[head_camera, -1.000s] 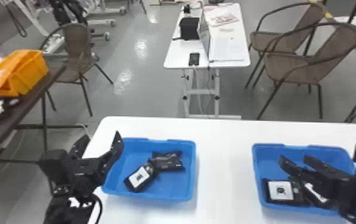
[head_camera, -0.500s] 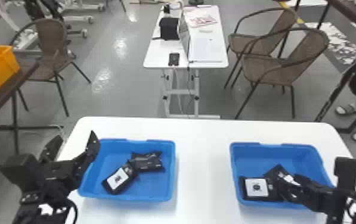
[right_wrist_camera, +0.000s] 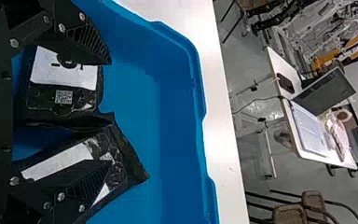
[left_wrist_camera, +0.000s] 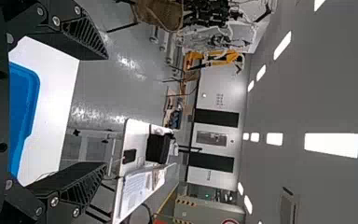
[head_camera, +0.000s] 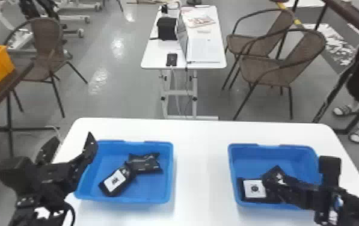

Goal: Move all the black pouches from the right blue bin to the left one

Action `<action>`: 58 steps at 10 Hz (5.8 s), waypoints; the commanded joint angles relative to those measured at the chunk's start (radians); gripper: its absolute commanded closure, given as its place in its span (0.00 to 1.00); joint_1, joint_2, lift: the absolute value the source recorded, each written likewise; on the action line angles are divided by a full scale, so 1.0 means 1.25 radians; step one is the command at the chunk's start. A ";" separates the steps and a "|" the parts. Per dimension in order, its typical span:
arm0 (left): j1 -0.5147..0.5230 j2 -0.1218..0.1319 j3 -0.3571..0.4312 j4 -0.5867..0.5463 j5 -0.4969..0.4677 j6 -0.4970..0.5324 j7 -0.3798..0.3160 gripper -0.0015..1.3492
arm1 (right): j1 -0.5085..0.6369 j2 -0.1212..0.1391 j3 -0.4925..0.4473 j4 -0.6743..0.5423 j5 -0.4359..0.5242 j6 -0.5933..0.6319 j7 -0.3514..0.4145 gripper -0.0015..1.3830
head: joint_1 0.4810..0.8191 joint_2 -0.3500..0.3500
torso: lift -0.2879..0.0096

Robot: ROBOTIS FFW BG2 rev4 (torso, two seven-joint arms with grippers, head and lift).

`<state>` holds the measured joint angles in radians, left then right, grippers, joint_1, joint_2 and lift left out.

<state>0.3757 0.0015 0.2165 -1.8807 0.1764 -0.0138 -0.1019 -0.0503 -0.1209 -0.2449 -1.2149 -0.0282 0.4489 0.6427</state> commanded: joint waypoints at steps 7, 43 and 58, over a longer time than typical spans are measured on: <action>0.000 -0.003 -0.003 0.000 0.000 -0.006 0.002 0.17 | -0.002 0.035 0.003 0.021 0.012 0.037 -0.024 0.65 | 0.63 0.62 | 1.00; -0.156 0.054 -0.134 -0.067 0.333 0.390 -0.072 0.90 | -0.305 0.054 0.362 0.150 -0.413 -0.068 0.263 0.09 | 0.63 0.73 | 1.00; -0.048 -0.003 0.034 0.037 -0.140 0.090 -0.063 0.21 | 0.010 0.028 0.104 -0.129 -0.176 -0.012 0.076 0.12 | 0.63 0.77 | 1.00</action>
<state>0.3146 0.0003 0.2455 -1.8280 -0.0094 0.1206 -0.1806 -0.0566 -0.0886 -0.0938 -1.3691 -0.2592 0.4373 0.7355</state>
